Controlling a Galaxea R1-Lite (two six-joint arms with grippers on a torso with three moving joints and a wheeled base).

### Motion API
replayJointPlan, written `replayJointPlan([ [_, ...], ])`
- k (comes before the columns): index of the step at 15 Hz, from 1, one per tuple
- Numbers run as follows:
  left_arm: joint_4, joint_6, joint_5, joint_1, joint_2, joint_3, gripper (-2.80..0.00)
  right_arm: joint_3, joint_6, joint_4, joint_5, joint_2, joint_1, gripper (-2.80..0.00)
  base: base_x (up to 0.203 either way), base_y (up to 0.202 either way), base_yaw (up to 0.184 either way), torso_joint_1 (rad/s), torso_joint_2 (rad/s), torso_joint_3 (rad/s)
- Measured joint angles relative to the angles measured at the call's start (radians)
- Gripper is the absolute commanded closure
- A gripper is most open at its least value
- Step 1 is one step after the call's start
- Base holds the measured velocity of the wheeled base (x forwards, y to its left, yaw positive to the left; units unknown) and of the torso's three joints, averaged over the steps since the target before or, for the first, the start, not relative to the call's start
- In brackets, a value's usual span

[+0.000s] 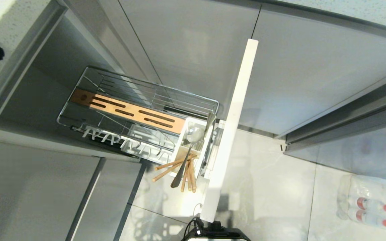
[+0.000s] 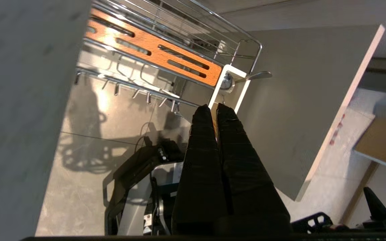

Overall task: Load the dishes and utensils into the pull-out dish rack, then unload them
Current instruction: Take the spoon out of the cupboard

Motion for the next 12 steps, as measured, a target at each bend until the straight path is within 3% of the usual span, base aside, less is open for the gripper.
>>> replayJointPlan([
  [3,0.005,0.062,0.021,-0.123,0.076,-0.007,0.00,0.000,0.000,0.000,0.000,0.000,0.000,0.00,0.000,0.000,0.000,0.000,0.00,0.000],
  [5,0.009,0.077,0.077,-0.236,0.114,-0.008,0.00,0.000,0.000,0.000,0.000,0.000,0.000,0.00,0.000,0.000,0.000,0.000,0.00,0.000],
  [12,0.014,0.020,0.447,-0.676,0.225,-0.008,0.00,0.000,0.000,0.000,0.000,0.000,0.000,0.00,0.000,0.000,0.000,0.000,0.00,0.000],
])
